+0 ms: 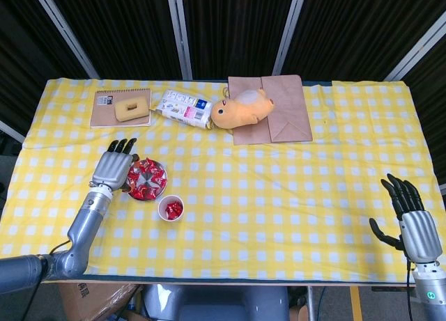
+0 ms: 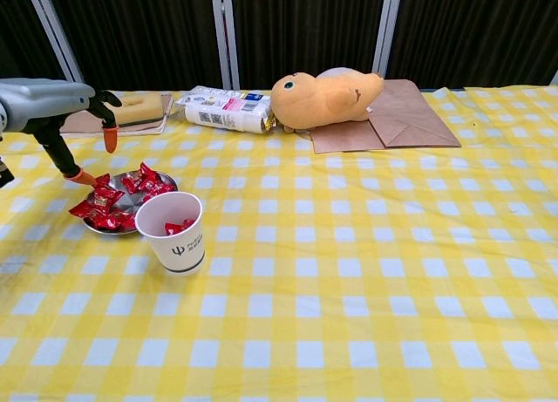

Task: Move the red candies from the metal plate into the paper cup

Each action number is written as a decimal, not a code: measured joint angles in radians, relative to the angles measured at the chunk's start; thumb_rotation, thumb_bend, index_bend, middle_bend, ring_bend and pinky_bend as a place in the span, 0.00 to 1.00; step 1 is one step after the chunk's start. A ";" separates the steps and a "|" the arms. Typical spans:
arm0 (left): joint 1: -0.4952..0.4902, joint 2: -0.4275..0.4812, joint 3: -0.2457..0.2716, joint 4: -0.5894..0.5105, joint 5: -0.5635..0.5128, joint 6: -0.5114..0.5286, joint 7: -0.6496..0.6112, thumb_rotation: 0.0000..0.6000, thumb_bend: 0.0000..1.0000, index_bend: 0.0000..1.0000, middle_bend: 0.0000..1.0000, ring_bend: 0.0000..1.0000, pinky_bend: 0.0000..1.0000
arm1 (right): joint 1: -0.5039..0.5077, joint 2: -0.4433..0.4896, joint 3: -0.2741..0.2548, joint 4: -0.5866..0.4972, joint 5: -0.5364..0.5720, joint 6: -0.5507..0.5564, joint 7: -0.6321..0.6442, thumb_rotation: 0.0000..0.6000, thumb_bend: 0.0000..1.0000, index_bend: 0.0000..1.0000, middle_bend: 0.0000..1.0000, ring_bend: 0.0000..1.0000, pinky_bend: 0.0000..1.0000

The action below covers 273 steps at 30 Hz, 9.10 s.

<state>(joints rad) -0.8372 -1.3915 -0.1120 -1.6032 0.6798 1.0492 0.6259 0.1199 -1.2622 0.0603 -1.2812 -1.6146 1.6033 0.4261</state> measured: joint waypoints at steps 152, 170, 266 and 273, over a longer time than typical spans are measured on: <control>0.006 -0.071 0.064 0.192 0.263 -0.194 -0.117 1.00 0.21 0.44 0.00 0.00 0.00 | 0.001 -0.003 0.005 0.009 0.010 -0.004 0.028 1.00 0.42 0.00 0.00 0.00 0.00; -0.029 -0.142 0.051 0.252 0.240 -0.241 -0.096 1.00 0.25 0.44 0.00 0.00 0.00 | 0.001 -0.001 0.004 0.006 0.010 -0.005 0.036 1.00 0.42 0.00 0.00 0.00 0.00; 0.014 0.094 0.074 -0.057 0.191 -0.128 -0.062 1.00 0.18 0.44 0.00 0.00 0.00 | 0.002 -0.004 0.004 0.007 0.010 -0.006 0.036 1.00 0.42 0.00 0.00 0.00 0.00; 0.011 0.053 0.085 0.018 0.171 -0.133 -0.043 1.00 0.11 0.40 0.00 0.00 0.00 | 0.001 -0.003 0.004 0.008 0.010 -0.005 0.040 1.00 0.42 0.00 0.00 0.00 0.00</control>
<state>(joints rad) -0.8260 -1.3389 -0.0266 -1.5856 0.8503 0.9159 0.5827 0.1211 -1.2653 0.0642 -1.2731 -1.6045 1.5980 0.4661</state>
